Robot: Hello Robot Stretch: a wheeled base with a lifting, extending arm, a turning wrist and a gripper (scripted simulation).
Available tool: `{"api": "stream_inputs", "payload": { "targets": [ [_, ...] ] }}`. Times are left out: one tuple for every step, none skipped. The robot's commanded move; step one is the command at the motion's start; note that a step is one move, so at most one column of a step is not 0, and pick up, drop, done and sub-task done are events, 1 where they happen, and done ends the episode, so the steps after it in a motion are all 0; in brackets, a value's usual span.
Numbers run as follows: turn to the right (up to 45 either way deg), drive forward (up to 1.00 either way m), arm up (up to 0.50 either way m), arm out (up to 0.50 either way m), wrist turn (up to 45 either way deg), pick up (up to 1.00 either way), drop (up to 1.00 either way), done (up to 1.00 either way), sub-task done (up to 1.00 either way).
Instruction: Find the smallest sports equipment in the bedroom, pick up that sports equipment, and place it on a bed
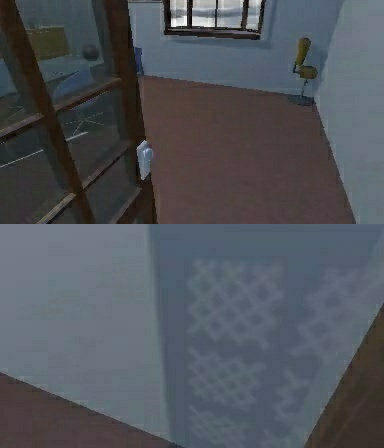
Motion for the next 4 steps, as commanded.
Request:
{"api": "stream_inputs", "payload": {
  "targets": [
    [30.0,0.00,0.00,0.00,0.0,0.00,0.00,0.00,0.00],
    [0.0,0.05,0.00,0.00,0.0,0.00,0.00,0.00,0.00],
    [-6.0,0.00,0.00,0.00,0.0,0.00,0.00,0.00,0.00],
    [0.0,0.75,0.00,0.00,0.0,0.00,0.00,0.00,0.00]
  ]
}}
